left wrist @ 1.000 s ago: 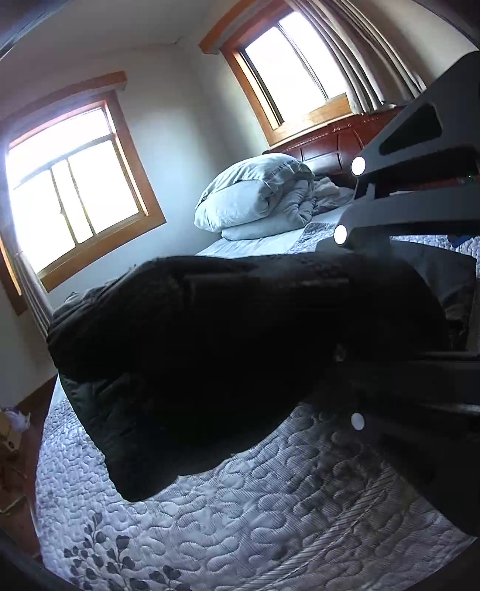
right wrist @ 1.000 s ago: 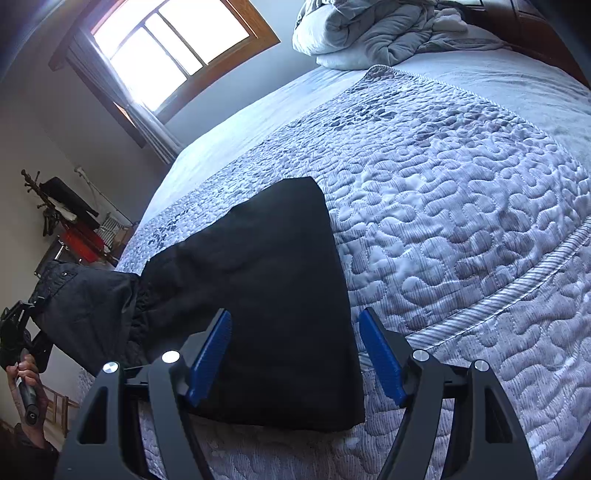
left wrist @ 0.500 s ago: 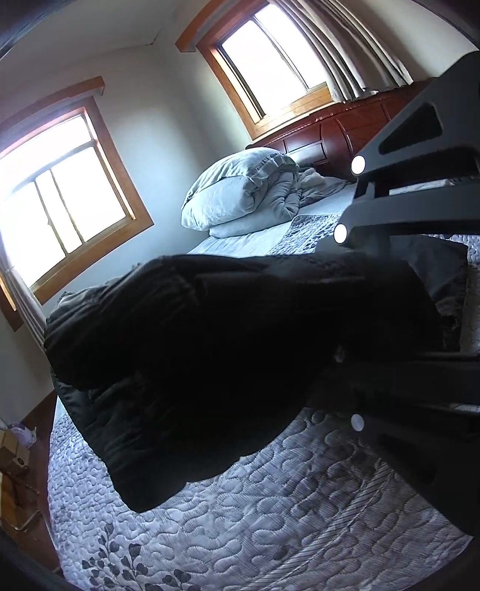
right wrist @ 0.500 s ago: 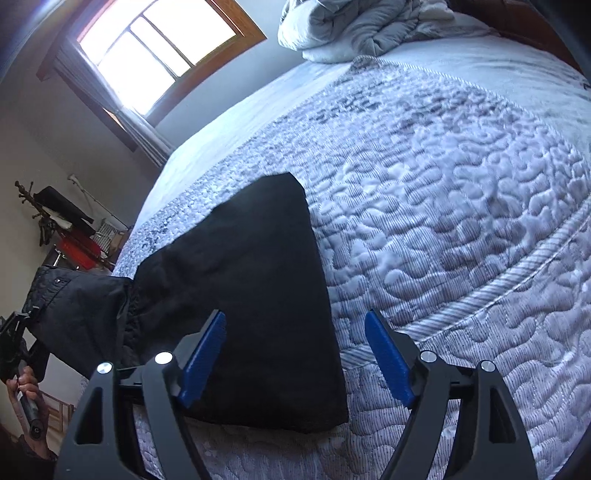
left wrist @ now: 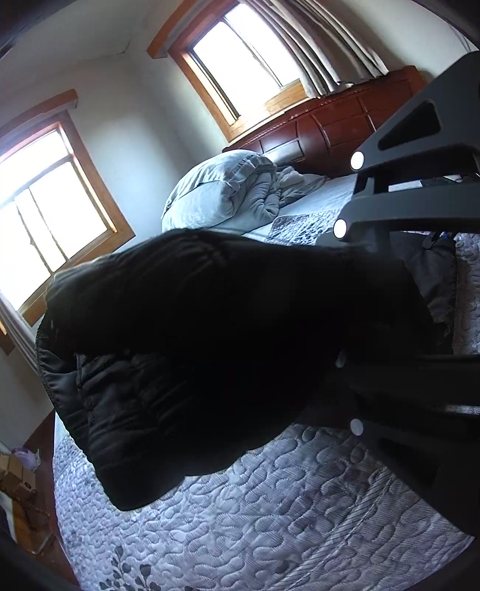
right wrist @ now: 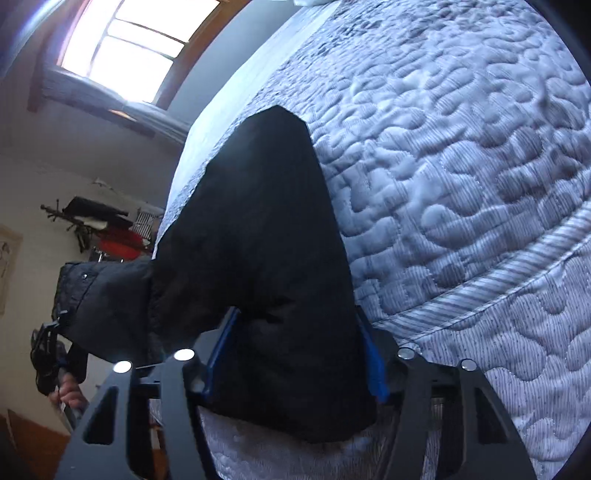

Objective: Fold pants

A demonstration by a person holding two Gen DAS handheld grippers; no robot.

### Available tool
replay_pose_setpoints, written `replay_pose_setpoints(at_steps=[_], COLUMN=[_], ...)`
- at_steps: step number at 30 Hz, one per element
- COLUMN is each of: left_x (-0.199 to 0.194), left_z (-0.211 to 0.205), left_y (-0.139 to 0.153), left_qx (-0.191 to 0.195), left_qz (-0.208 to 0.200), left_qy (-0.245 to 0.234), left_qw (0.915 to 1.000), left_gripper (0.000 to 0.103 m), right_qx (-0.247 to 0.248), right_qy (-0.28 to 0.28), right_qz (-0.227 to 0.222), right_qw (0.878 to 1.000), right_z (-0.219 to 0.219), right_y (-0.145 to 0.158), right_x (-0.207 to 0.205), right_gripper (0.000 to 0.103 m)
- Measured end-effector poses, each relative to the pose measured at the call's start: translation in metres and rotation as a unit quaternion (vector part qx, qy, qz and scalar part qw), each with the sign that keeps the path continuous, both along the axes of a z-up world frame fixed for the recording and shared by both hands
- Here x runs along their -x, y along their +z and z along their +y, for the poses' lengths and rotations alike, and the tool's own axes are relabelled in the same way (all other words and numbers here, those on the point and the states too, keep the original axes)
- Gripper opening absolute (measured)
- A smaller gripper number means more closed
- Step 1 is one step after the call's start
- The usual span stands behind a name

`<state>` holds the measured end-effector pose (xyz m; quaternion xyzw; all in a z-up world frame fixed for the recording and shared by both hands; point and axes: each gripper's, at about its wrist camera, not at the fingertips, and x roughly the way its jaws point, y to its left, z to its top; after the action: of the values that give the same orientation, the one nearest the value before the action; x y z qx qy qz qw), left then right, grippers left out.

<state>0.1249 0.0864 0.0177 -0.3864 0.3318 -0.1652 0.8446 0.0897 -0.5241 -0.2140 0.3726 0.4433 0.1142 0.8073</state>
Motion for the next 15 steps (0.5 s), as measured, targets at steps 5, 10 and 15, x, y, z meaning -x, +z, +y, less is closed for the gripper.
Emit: replay_pose_setpoints(at_steps=[5, 10, 15], left_x=[-0.002, 0.001, 0.005], left_z=[-0.009, -0.027, -0.045], left_y=[-0.002, -0.004, -0.006], left_qx=[-0.006, -0.027, -0.051], left_qz=[0.001, -0.001, -0.007], left_qy=[-0.011, -0.035, -0.056], left_qw=[0.9999, 0.9990, 0.9971], left_gripper=[0.024, 0.025, 0.026], right_qx=[-0.059, -0.054, 0.020], right_qy=[-0.035, -0.046, -0.036], right_qz=[-0.040, -0.030, -0.022], right_qw=[0.997, 0.997, 0.999], right_z=[-0.024, -0.036, -0.019], right_y=[0.004, 0.000, 0.013], right_x=[0.003, -0.001, 0.003], right_gripper=[0.026, 0.028, 0.057])
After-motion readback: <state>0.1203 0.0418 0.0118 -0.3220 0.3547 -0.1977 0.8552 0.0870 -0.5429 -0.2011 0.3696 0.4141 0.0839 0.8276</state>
